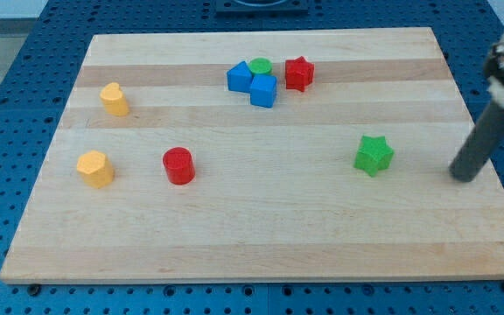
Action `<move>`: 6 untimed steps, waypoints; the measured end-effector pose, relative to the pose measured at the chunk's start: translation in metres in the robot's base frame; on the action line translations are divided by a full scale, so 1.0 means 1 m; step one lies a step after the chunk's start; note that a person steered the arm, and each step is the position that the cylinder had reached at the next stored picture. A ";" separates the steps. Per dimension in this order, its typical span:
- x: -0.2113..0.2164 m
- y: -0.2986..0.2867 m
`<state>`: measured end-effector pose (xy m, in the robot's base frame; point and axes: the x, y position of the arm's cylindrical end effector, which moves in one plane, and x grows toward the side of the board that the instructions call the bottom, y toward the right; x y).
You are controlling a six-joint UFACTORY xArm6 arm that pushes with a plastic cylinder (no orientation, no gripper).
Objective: Push the green star towards center
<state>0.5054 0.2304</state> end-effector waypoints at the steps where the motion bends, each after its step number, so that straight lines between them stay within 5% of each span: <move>1: -0.002 -0.080; 2: -0.011 -0.120; 4: 0.002 -0.018; 5: -0.024 -0.016; 6: -0.028 -0.076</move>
<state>0.4774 0.1544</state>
